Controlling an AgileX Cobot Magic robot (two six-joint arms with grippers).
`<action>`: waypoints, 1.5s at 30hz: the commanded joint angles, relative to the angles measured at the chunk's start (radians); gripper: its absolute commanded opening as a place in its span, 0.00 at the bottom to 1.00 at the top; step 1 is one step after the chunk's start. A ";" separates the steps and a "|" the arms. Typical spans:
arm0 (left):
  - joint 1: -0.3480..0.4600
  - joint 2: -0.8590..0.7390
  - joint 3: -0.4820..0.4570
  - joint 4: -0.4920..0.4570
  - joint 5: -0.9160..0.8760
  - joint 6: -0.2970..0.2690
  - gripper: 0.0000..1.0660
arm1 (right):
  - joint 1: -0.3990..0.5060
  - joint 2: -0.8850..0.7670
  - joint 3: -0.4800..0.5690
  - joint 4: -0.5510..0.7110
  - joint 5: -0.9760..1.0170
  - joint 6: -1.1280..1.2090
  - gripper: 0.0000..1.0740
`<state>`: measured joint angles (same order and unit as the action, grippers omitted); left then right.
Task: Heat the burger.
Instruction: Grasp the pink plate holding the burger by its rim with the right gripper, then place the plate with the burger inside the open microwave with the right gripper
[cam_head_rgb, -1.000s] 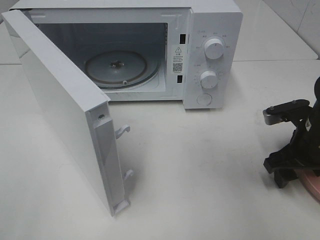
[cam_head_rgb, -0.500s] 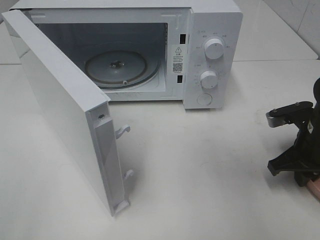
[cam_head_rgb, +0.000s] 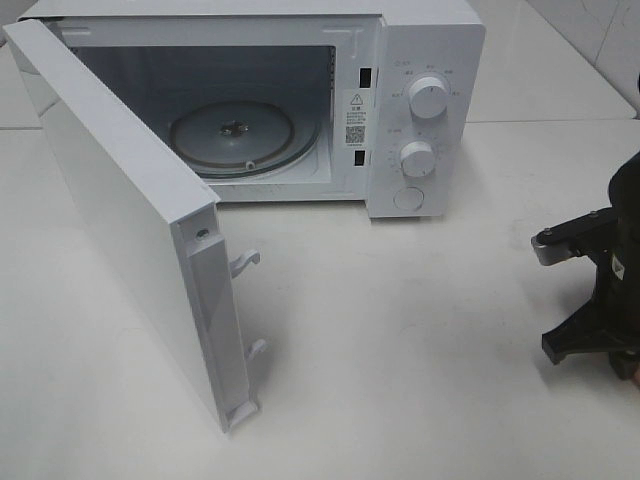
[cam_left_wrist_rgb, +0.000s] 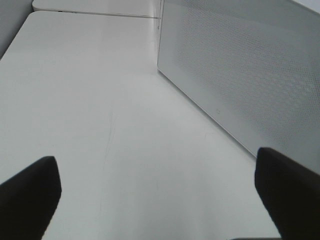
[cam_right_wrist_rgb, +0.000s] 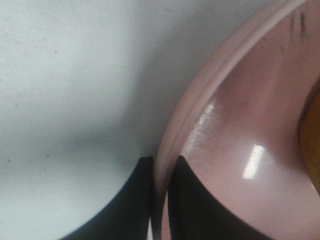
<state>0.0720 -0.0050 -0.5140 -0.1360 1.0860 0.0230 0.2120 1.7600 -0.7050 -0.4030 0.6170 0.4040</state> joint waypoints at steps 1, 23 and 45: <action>0.001 -0.016 0.000 -0.008 -0.015 0.002 0.92 | 0.018 -0.008 0.009 -0.070 0.033 0.063 0.00; 0.001 -0.016 0.000 -0.008 -0.015 0.002 0.92 | 0.171 -0.043 0.009 -0.289 0.248 0.257 0.00; 0.001 -0.016 0.000 -0.008 -0.015 0.002 0.92 | 0.351 -0.262 0.014 -0.286 0.374 0.175 0.00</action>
<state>0.0720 -0.0050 -0.5140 -0.1360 1.0860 0.0230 0.5450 1.5180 -0.6920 -0.6400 0.9350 0.5920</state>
